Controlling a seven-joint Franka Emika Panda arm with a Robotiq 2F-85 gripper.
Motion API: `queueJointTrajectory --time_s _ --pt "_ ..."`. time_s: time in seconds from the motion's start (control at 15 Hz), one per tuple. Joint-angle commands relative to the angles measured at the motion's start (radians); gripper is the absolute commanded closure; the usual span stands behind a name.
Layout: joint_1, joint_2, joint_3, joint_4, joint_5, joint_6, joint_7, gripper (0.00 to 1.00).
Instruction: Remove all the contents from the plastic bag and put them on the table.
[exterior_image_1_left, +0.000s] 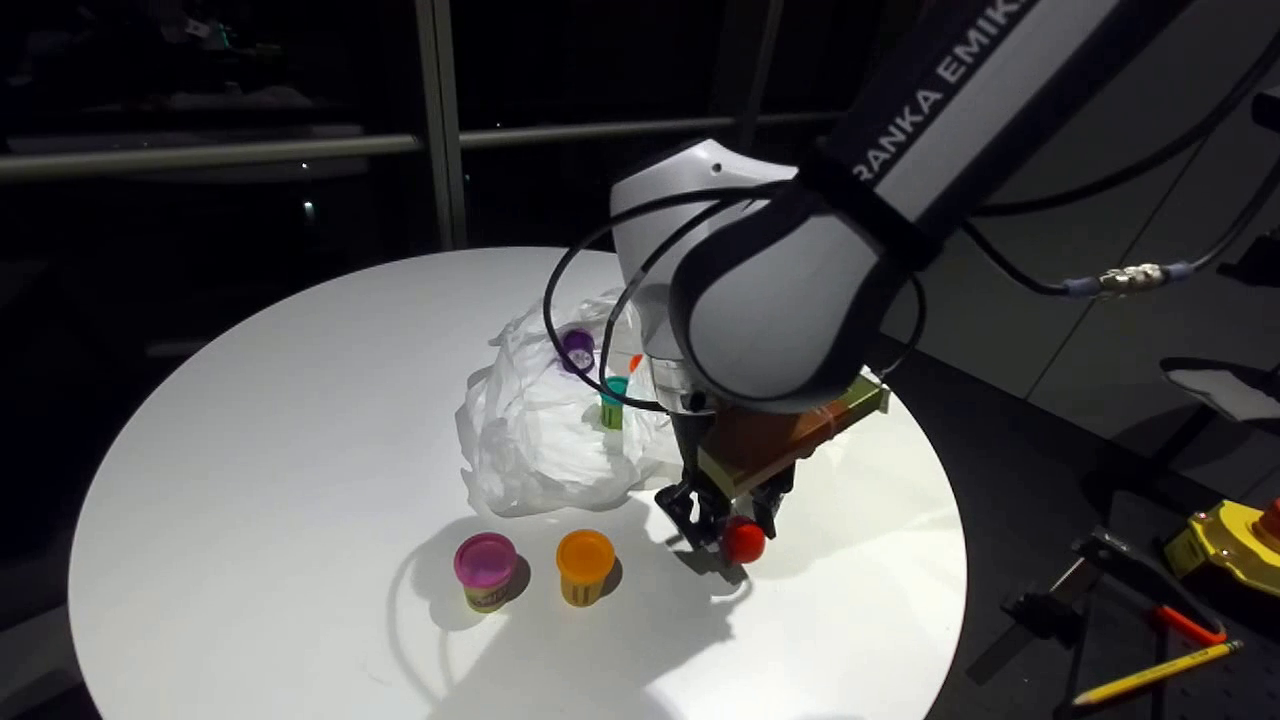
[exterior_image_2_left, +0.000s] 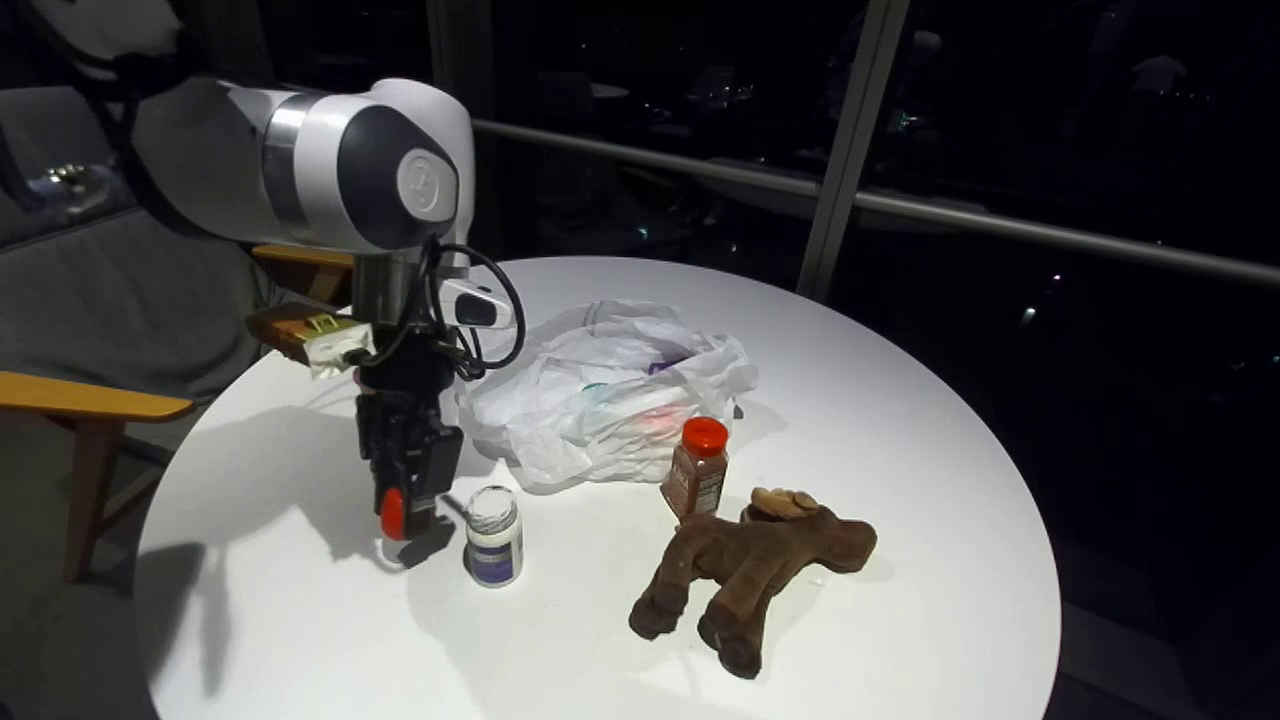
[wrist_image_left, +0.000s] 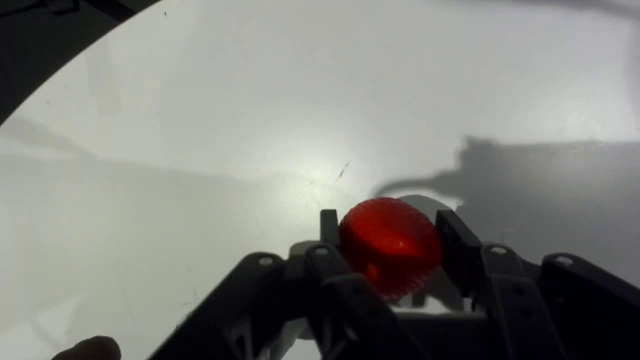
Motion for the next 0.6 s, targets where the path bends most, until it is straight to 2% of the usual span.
queueJointTrajectory --time_s 0.0,0.13,0.2,0.27,0.47,0.53 --pt "0.043 -0.064 -0.054 -0.074 -0.058 0.169 0.035 0.74" --pt "0.047 -0.070 -0.064 -0.079 -0.053 0.232 0.027 0.74" --pt "0.049 -0.072 -0.065 -0.078 -0.050 0.251 0.021 0.27" --pt "0.046 -0.078 -0.060 -0.079 -0.041 0.265 0.010 0.23" --pt "0.021 -0.099 -0.032 -0.068 -0.008 0.241 -0.032 0.03" --pt "0.011 -0.106 -0.023 -0.060 0.006 0.221 -0.044 0.00"
